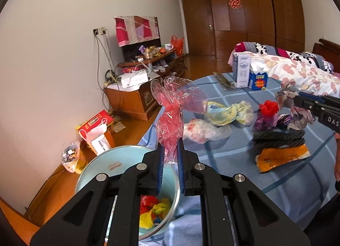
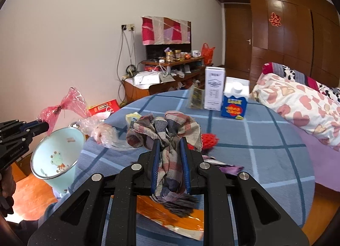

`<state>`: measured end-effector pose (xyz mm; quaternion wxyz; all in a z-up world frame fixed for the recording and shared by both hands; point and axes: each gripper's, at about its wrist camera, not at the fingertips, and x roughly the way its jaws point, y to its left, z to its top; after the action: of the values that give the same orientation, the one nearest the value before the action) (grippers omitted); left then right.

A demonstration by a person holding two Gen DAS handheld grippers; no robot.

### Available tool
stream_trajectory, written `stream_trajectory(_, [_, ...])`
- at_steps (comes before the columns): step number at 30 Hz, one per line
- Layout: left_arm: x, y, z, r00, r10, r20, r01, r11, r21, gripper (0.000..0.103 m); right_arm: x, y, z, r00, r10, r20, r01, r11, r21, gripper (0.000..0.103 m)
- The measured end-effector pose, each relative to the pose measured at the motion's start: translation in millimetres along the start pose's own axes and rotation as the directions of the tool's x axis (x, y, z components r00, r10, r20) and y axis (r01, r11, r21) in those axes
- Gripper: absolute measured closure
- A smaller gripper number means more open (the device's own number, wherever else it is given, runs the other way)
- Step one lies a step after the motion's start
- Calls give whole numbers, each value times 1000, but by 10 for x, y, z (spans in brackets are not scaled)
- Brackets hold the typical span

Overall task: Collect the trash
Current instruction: 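Carry the pink bag and plaid cloth over the blue bin and open both grippers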

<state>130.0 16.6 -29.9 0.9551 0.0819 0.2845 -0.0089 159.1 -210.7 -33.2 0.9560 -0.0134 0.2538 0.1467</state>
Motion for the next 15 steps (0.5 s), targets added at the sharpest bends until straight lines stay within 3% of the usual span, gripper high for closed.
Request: stream_trajectory(15, [70, 486, -305, 995, 80, -65, -83, 996, -45, 92, 294, 613, 85, 995, 92, -27, -94, 992, -78, 83])
